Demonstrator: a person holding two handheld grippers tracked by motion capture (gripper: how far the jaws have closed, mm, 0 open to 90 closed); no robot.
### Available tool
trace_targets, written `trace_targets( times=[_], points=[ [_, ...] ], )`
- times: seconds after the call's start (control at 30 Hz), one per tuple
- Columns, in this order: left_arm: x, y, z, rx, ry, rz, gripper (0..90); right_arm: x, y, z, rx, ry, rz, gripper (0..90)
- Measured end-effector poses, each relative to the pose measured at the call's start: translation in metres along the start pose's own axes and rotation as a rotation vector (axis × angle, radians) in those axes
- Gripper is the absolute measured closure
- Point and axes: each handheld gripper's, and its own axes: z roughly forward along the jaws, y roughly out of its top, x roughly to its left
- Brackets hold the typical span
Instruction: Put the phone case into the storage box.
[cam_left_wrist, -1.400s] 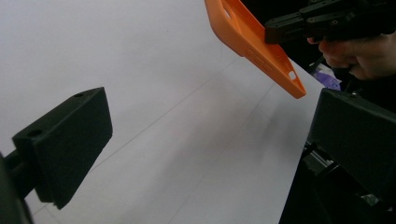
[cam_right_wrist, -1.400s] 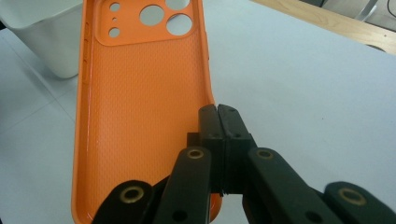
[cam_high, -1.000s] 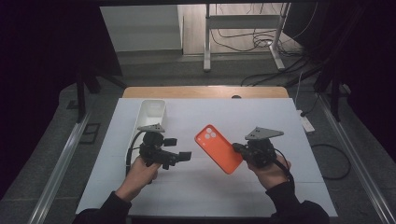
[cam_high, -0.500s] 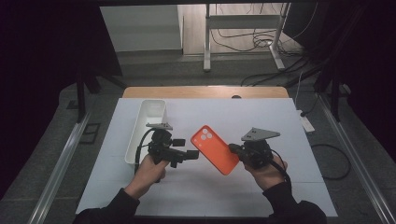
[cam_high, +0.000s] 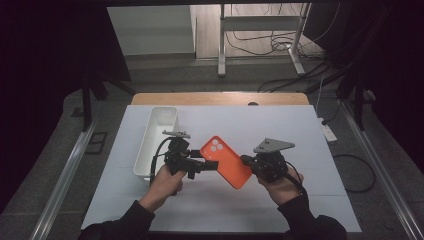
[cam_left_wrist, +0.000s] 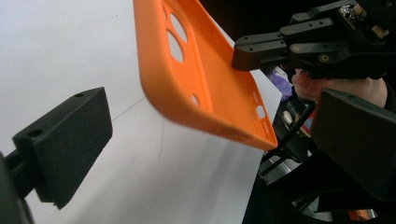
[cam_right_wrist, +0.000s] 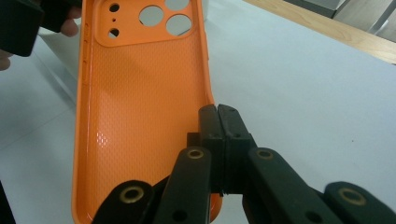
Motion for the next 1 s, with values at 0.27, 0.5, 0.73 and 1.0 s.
trace_targets(
  times=[0.27, 0.5, 0.73, 1.0],
  points=[
    [0.001, 0.001, 0.004, 0.007, -0.002, -0.012, 0.0, 0.006, 0.002, 0.002, -0.004, 0.006, -0.012, 89.1],
    [0.0, 0.001, 0.006, 0.005, -0.002, -0.01, 1.5, 0.012, 0.003, 0.004, -0.009, 0.018, -0.022, 89.1],
    [-0.001, 0.0, 0.007, 0.008, -0.034, -0.004, 13.4, 0.016, 0.004, 0.005, -0.013, 0.022, -0.028, 89.1],
    [0.002, -0.001, 0.005, 0.014, -0.08, -0.042, 40.7, 0.016, 0.004, 0.005, -0.027, 0.017, -0.033, 89.1]
  ],
)
